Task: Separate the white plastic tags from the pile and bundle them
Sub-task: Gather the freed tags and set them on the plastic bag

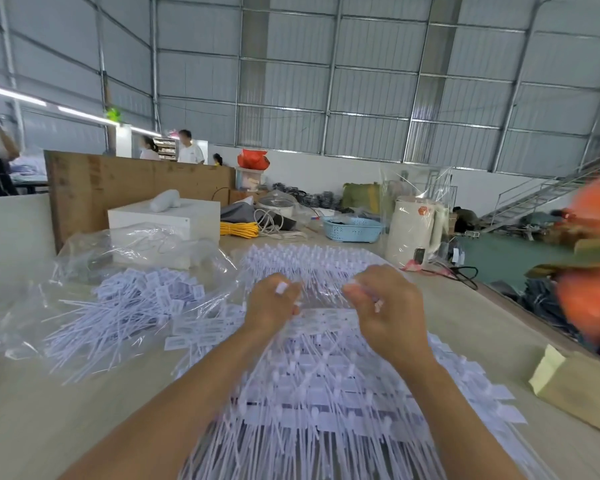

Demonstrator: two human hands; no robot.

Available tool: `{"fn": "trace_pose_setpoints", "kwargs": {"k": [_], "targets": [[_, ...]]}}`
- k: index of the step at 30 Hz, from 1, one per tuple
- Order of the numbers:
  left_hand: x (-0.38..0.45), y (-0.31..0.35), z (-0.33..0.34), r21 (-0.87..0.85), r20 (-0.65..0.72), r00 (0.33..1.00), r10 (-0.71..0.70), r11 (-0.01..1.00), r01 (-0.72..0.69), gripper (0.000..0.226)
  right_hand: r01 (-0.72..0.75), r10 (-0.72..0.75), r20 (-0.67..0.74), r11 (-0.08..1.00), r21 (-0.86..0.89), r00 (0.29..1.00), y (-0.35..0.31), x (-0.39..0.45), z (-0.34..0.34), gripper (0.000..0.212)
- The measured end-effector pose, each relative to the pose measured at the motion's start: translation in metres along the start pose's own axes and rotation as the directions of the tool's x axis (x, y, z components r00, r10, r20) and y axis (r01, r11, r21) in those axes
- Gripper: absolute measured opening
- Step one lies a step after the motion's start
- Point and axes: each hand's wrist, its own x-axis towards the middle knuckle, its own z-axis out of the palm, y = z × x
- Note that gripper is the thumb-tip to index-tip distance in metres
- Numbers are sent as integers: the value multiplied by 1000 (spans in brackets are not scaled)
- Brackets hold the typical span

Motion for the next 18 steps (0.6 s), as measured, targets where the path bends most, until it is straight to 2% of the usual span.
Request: {"fn": "trace_pose_setpoints", "kwargs": {"k": [1,2,3,4,5,6,7,9,11,14,18], "targets": [[4,0,-7,-34,-46,999,-2,999,0,30,-214,216,32,915,341,976,-4,6,-5,25],[5,2,-11,-61,-47,999,15,998,-18,29,-377,352,173,671,638,920,-7,10,-10,24],[5,5,-11,-62,-10,999,40,997,-40,27,-469,396,320,375,799,861,-8,12,-14,24],[2,9,-7,-54,49,997,60,997,-57,26,-498,402,404,163,852,822,-7,11,-16,25],[-2,12,-1,-64,116,990,77,995,-70,23,-519,420,447,68,852,790,-5,10,-17,23],[-8,15,6,-92,179,979,97,992,-82,21,-552,455,466,69,831,759,-1,8,-15,19],[-13,16,12,-120,235,965,114,989,-88,21,-603,499,464,159,781,732,1,6,-11,16],[-20,16,20,-172,321,940,117,983,-63,25,-664,551,406,427,614,729,5,0,-3,12],[-25,16,21,-210,380,920,94,978,-13,33,-647,523,384,566,511,761,4,-6,4,16],[-32,20,20,-190,440,891,111,981,-28,54,-589,454,377,653,475,807,0,-9,9,18],[-36,26,20,-273,446,889,100,962,29,49,-555,465,305,713,428,831,2,-8,10,19]]}}
